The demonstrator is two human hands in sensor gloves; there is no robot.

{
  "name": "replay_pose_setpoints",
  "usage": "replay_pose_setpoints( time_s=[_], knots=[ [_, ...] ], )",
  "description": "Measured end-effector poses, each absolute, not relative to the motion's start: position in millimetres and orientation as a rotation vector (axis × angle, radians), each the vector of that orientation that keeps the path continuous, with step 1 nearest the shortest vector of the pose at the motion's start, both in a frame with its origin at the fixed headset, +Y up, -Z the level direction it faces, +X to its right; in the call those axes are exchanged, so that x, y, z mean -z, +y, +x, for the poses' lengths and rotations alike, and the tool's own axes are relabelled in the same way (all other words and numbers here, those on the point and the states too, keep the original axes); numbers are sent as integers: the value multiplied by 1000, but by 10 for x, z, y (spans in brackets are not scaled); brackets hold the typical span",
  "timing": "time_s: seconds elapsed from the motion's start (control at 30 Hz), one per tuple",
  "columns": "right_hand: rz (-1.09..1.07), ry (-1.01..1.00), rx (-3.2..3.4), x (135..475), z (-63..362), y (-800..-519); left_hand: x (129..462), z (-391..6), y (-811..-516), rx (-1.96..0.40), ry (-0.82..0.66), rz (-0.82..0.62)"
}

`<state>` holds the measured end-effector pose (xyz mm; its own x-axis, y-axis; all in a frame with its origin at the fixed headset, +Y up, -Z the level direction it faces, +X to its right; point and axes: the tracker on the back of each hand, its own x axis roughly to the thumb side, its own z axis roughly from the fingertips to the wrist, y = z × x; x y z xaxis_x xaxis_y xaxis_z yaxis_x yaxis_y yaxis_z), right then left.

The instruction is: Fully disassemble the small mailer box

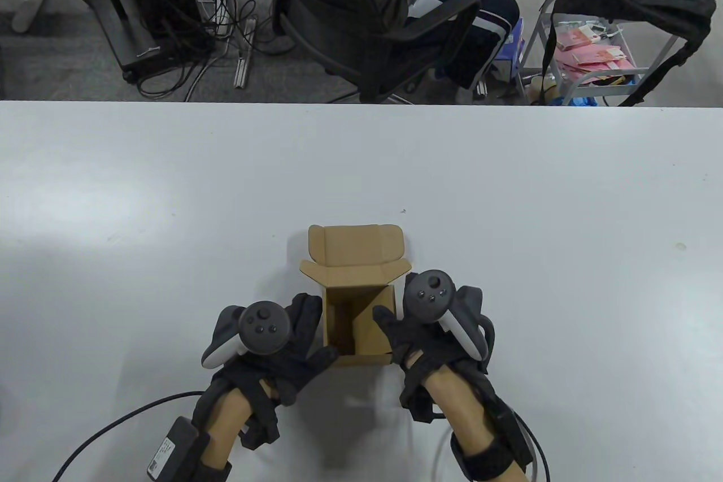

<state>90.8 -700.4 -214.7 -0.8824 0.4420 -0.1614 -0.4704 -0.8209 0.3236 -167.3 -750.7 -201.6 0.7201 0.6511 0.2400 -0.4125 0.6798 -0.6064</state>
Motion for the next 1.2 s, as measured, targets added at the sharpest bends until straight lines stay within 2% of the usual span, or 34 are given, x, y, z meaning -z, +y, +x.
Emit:
replay_pose_setpoints(
  time_s=[0.3,0.63,0.73,0.8,0.87,0.9,0.93,0.97,1.03,1.13,1.2],
  knots=[
    [-101,541,-2350,2092,1005,-7266,2016,-1665,-7507,-623,-465,-555],
    [-138,612,-2213,2093,1200,-7325,2018,-1665,-7510,-627,-463,-558],
    [-197,582,-2231,2078,1292,-7311,2018,-1664,-7508,-624,-463,-557],
    [-215,488,-2279,2050,1325,-7240,2019,-1666,-7508,-620,-464,-556],
    [-155,205,-2348,1999,1288,-7082,2019,-1668,-7508,-620,-463,-556],
    [-31,42,-2382,1954,1217,-6980,2019,-1667,-7508,-620,-463,-557],
    [92,16,-2395,1925,1146,-6926,2020,-1667,-7508,-619,-463,-558],
    [307,37,-2406,1877,1009,-6865,2020,-1666,-7507,-617,-463,-557],
    [488,110,-2446,1813,787,-6871,2018,-1667,-7510,-618,-461,-558],
    [500,212,-2670,1830,609,-6961,2016,-1675,-7511,-620,-463,-560],
    [436,240,-2726,1859,642,-6986,2019,-1681,-7511,-621,-464,-564]
  ],
)
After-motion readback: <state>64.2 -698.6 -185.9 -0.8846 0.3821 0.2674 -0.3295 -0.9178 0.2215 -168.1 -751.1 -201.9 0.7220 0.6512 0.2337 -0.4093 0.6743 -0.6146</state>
